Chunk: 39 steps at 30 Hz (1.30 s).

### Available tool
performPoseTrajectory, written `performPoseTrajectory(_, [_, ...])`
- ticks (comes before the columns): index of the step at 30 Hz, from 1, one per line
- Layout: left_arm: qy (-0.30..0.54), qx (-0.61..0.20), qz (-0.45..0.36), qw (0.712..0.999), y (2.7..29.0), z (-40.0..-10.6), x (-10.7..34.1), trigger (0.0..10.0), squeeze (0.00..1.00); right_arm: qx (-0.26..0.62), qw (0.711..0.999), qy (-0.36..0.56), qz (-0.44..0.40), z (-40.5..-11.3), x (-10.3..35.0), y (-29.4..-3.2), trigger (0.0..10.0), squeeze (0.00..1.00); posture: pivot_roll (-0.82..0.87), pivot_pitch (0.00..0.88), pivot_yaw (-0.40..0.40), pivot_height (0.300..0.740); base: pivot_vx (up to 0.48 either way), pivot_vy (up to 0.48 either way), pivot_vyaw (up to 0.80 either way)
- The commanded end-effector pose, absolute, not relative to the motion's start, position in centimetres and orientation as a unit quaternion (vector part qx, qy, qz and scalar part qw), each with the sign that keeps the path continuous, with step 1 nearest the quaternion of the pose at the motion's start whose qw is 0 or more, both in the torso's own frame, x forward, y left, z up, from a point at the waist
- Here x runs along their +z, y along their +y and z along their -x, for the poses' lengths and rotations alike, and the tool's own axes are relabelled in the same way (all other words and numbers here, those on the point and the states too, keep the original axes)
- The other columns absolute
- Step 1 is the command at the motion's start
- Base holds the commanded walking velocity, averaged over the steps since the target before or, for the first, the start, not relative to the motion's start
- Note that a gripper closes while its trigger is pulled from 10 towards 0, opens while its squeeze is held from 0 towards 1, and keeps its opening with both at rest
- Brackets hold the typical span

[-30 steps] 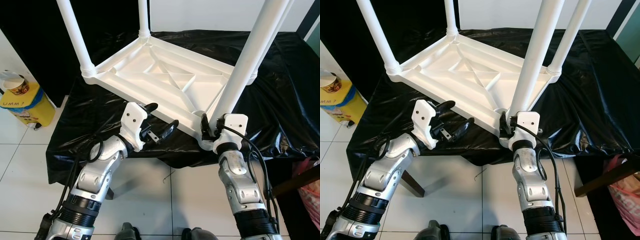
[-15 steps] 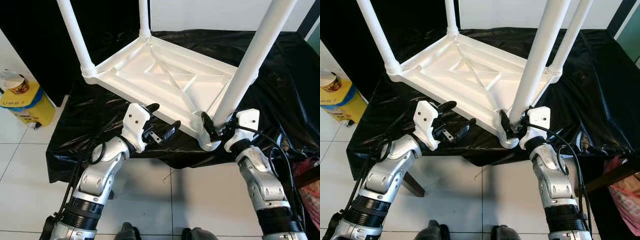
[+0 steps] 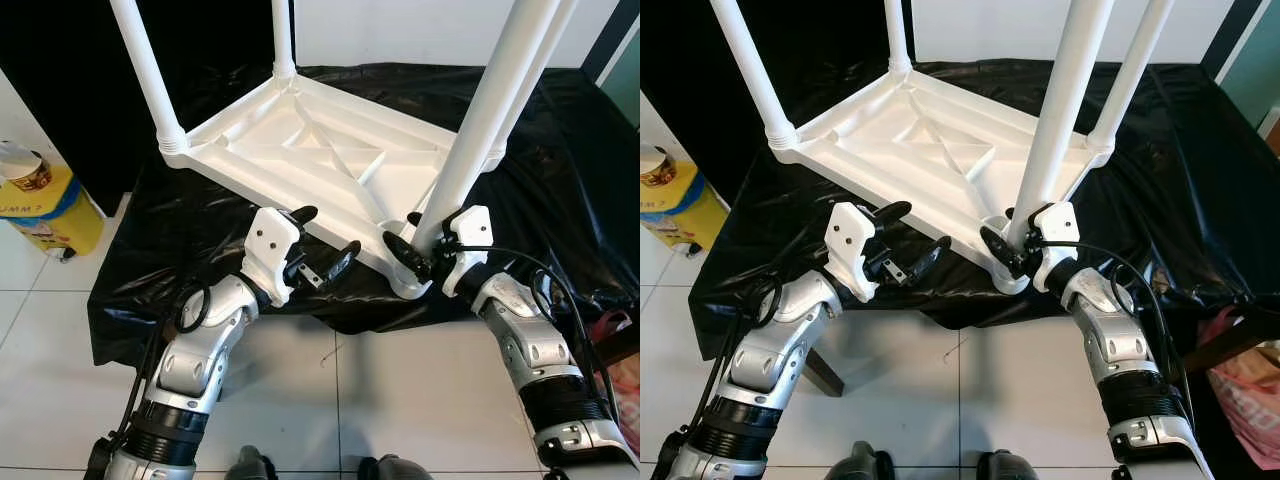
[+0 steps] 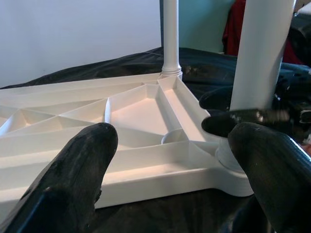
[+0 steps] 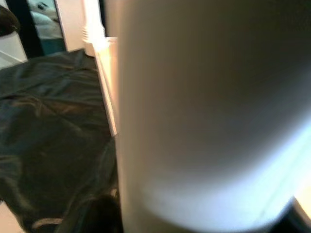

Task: Building children table

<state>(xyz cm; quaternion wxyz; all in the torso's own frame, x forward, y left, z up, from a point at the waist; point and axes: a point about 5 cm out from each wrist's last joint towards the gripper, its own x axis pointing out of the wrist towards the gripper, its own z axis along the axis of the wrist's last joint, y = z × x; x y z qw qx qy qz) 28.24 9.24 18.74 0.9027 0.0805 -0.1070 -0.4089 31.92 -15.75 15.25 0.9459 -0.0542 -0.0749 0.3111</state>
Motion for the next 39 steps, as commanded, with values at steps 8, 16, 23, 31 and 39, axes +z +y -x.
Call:
performPoseTrajectory(8, [-0.115,-0.344,-0.079,0.929,9.8,-28.4,18.9,10.0,0.00,0.299,0.951,-0.054,0.059,-31.9,14.4,-16.1,10.0,0.00,0.06,0.104,-0.064,0.740,0.000,0.000,0.00])
performPoseTrajectory(16, [-0.124,-0.341,-0.079,0.929,9.9,-28.2,19.0,10.0,0.00,0.206,0.975,-0.053,0.057,-31.6,13.9,-16.3,10.0,0.00,0.05,0.113,-0.055,0.740,0.000,0.000,0.00])
performPoseTrajectory(23, [-0.109,-0.369,-0.050,0.922,9.5,-28.3,18.6,10.0,0.00,0.127,0.990,-0.048,0.033,-31.0,13.3,-15.8,10.0,0.00,0.04,0.113,-0.047,0.740,0.000,0.000,0.00])
performPoseTrajectory(31, [-0.090,-0.378,-0.030,0.921,9.2,-28.2,18.0,10.0,0.00,0.013,0.999,-0.037,0.015,-30.3,12.4,-15.3,10.0,0.00,0.03,0.097,-0.046,0.740,0.000,0.000,0.00])
performPoseTrajectory(39, [-0.069,-0.369,-0.008,0.927,7.6,-28.2,16.8,10.0,0.00,-0.063,0.998,-0.024,-0.007,-29.5,11.8,-14.1,10.0,0.00,0.02,0.079,-0.035,0.740,0.000,0.000,0.00])
